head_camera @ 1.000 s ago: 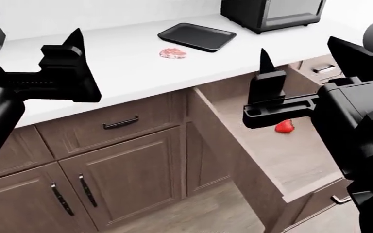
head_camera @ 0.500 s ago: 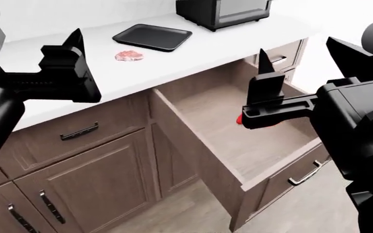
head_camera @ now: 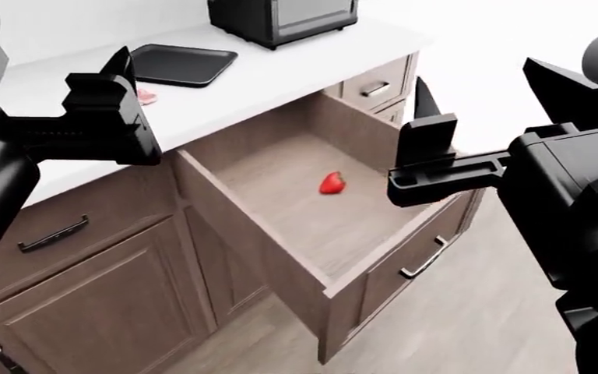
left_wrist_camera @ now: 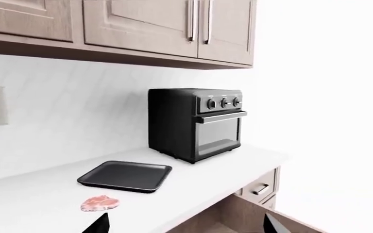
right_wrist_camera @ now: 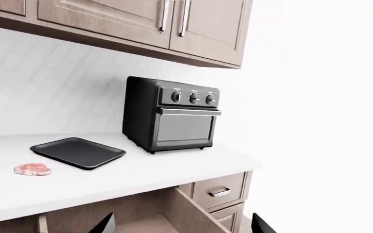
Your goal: Close the right drawer.
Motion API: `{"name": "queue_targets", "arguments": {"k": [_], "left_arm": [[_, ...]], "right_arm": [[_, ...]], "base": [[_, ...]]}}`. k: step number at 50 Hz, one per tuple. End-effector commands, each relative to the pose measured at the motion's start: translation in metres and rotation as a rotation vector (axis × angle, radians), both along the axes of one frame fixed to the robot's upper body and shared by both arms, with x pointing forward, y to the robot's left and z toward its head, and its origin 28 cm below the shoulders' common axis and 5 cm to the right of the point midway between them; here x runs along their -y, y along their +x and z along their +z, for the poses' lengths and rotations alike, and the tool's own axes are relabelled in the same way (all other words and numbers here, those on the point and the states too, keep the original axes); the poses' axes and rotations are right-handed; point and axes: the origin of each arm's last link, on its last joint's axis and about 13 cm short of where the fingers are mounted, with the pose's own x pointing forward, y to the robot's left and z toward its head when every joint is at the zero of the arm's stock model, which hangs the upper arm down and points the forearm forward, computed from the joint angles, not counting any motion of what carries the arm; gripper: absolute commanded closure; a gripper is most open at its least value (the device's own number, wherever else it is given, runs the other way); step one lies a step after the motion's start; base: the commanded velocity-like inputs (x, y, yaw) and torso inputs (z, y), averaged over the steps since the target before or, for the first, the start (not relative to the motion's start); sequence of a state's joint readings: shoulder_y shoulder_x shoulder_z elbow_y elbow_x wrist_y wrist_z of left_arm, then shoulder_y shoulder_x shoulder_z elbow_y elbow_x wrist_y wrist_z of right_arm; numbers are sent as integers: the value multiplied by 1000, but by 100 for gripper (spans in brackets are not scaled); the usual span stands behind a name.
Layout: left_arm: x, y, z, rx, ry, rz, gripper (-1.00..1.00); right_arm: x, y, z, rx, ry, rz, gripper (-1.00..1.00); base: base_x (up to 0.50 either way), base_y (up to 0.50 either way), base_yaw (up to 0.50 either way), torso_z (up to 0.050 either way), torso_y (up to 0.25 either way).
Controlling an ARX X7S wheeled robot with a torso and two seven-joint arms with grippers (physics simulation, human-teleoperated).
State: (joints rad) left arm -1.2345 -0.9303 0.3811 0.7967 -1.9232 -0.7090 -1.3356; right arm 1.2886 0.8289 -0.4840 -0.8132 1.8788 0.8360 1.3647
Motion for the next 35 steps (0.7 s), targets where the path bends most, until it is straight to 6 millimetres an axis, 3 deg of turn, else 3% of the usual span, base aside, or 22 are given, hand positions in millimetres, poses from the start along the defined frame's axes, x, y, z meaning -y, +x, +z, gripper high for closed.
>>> {"name": "queue_targets", "arguments": {"k": [1,25,35], "left_arm": [[0,0,0,0,-3,2,-100],[-1,0,1,0,-7,4,-100],[-1,0,1,-1,-5,2,-100]], "right_arm": [[-1,0,0,-2,0,6,-100],[0,-1,1,8,-8,1,-100],[2,-1,5,44,4,-19,-100]], "base": [[0,0,-500,0,0],[0,0,-500,0,0],[33,27,-17,0,0]]}}
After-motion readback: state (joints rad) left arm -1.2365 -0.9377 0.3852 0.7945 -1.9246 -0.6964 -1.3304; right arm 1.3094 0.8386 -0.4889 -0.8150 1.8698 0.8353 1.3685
